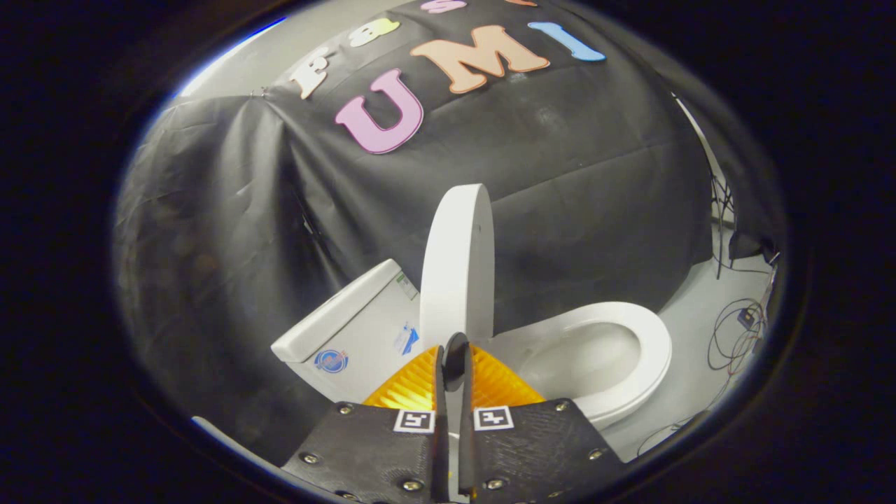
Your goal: Open the toilet lid.
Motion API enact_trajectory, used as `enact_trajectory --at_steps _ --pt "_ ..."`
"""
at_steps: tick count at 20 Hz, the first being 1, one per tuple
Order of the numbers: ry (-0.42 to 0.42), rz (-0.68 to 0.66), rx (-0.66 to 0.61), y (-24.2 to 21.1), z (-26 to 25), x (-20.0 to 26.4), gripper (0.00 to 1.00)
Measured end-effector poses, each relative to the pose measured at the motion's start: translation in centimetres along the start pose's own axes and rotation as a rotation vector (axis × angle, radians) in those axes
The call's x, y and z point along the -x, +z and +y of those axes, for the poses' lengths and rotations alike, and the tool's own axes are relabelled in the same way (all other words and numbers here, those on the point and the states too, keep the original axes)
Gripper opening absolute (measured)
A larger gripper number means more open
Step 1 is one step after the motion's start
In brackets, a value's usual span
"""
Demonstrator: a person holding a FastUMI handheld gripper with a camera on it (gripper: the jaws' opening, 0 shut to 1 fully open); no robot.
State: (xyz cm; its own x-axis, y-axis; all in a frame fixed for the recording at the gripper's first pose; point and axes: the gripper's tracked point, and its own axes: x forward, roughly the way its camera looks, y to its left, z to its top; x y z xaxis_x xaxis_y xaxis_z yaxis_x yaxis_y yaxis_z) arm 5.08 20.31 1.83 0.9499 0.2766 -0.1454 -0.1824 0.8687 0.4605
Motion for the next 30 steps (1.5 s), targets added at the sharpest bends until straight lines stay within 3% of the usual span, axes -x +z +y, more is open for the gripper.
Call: enact_trajectory --at_steps 5,14,26,30 --pt "-0.050 -0.014 0.056 0.2 1.4 -0.4 0.06" --pt "-0.218 -0.051 0.291 -1.0 4.1 -2.2 0.06" --pt "-0.151 -0.104 0.384 -3.1 11.7 -4.1 0.06" --pt "-0.128 -0.111 0.480 -3.9 13.8 -4.7 0.06"
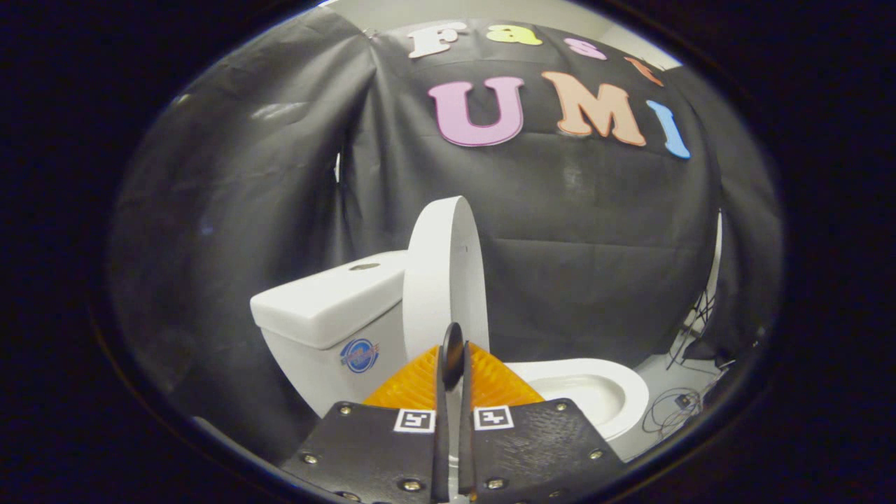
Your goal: Open the toilet lid.
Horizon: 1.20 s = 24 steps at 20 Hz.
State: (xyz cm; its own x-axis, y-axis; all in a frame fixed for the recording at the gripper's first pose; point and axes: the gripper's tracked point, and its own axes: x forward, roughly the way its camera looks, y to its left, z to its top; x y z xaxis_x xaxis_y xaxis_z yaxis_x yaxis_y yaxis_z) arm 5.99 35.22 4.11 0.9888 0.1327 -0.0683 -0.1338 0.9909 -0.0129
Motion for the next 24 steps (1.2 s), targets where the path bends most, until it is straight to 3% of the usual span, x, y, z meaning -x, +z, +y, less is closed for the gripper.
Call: enact_trajectory --at_steps 21,24 --pt "0.103 -0.025 0.061 -0.5 3.5 -1.1 0.06" --pt "0.140 -0.016 0.040 -0.9 3.7 -0.6 0.12"
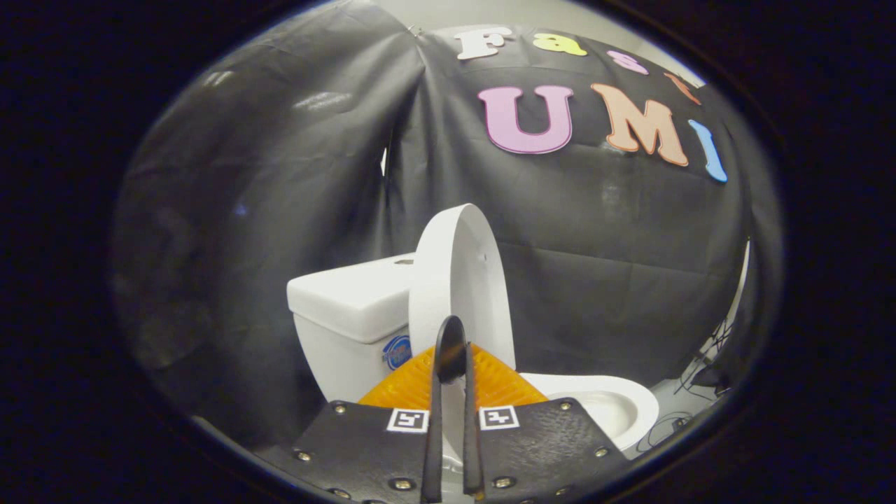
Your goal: Open the toilet lid.
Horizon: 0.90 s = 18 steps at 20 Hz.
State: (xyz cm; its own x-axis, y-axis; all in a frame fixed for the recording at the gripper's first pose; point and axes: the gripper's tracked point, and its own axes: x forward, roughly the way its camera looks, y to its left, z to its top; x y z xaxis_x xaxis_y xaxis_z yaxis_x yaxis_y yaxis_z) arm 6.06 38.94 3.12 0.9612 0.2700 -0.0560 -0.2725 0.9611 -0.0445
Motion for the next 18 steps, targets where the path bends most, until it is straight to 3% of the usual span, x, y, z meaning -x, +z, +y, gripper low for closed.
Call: enact_trajectory --at_steps 4,8,15,18 --pt "0.069 0.013 -0.051 0.3 0.4 1.3 0.17" --pt "0.113 0.007 -0.018 0.8 0.4 2.7 0.21" --pt "0.043 0.007 -0.050 0.8 -5.3 4.0 0.78" --pt "0.008 0.008 -0.114 0.5 -8.1 4.8 0.81"
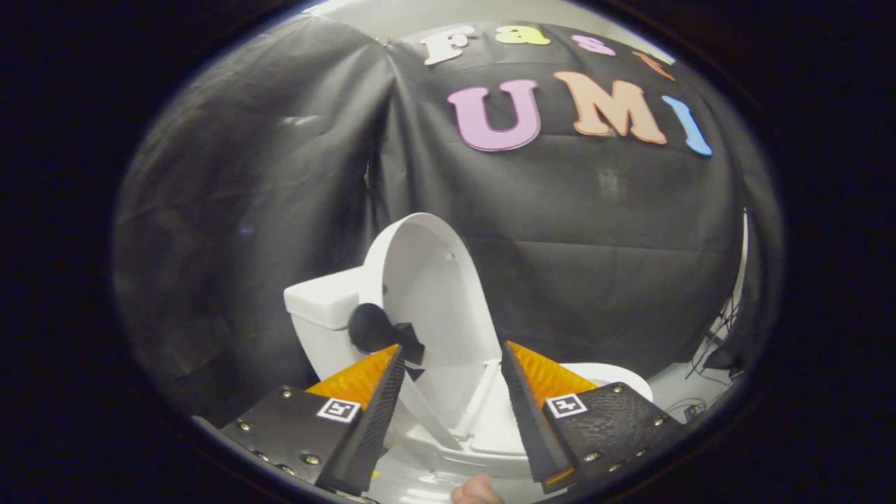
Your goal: Open the toilet lid.
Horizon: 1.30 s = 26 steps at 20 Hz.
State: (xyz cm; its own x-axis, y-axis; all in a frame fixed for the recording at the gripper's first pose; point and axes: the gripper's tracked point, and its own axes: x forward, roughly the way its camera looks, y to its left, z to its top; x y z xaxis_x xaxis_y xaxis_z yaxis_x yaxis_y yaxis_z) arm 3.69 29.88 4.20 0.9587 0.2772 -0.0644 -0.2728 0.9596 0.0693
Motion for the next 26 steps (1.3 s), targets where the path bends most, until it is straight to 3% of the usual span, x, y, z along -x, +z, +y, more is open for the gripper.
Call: enact_trajectory --at_steps 3,26 --pt "-0.029 0.001 -0.018 0.2 -2.5 0.9 1.00" --pt "-0.112 -0.100 -0.042 3.1 -15.0 9.3 1.00"
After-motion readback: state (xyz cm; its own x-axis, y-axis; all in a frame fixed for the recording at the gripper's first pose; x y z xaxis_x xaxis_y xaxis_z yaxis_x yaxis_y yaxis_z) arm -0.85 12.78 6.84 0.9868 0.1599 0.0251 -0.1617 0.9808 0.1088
